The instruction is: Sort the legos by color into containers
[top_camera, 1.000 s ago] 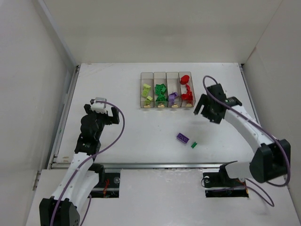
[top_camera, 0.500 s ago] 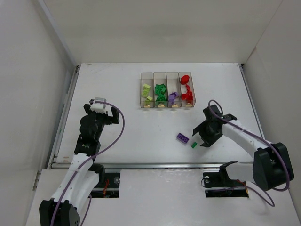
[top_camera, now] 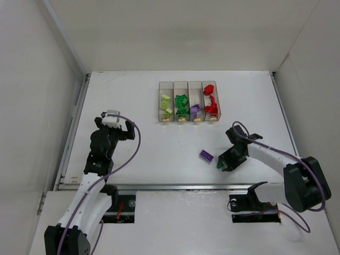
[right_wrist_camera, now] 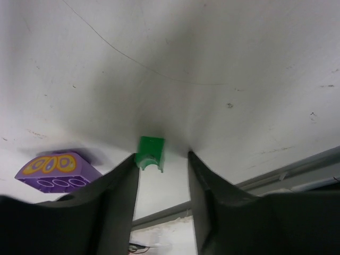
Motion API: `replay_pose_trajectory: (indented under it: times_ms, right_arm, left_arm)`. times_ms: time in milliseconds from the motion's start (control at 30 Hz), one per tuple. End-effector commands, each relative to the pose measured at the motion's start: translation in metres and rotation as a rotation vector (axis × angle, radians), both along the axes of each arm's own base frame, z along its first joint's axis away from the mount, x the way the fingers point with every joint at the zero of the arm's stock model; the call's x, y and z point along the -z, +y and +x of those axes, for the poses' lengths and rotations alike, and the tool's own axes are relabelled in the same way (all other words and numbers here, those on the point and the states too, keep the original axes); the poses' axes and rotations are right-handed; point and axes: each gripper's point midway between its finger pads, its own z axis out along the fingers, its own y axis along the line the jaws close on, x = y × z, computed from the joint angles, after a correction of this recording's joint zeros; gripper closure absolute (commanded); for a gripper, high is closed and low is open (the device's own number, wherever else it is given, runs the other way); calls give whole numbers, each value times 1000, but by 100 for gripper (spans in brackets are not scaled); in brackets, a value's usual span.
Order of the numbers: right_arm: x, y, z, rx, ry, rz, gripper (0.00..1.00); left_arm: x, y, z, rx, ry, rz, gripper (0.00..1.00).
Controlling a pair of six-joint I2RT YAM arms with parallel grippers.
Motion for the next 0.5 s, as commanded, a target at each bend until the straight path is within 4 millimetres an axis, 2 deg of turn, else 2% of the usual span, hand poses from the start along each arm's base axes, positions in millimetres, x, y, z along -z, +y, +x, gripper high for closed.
replay_pose_trajectory:
  times_ms: [0,100,133,167,233,267,300,333,367,400,433,467]
  right_arm:
    - [13,-3,3,28,-5,-29,58]
    - [13,-3,3,28,-5,-29,74]
    - [13,-3,3,28,-5,-29,90]
    - [13,-5,4,30,-9,-37,97]
    - [-6,-5,16,13,-65,-60,100]
    - [-14,-13,24,-13,-111,-140,100]
    - [-42,-10,47,-14,-197,-167,100]
    - [-54,-20,43,-36,-188,-247,100]
    - [-69,-26,50,-39,-223,-307,100]
    - [-85,-39,62,-38,-283,-421,100]
    - [-116,-37,82,-40,-364,-450,100]
    - [-129,-38,95,-123,-410,-511,100]
  left_arm:
    - [-20,0,4,-1,-75,-24,1]
    - [-18,1,3,-10,-66,-22,1]
    - [-18,1,3,-10,-66,-22,1]
    - [-18,3,4,-19,-68,-12,1]
    - [-18,3,4,-19,-68,-12,1]
    - [-18,3,4,-19,-68,-12,1]
    - [-18,5,4,-28,-68,-11,1]
    - [-18,5,4,-28,-68,-11,1]
    - [-18,5,4,-28,-68,-11,1]
    - [-18,5,4,-28,-68,-11,1]
    - [-18,5,4,-28,-68,-11,1]
    - [-18,5,4,-28,-68,-11,1]
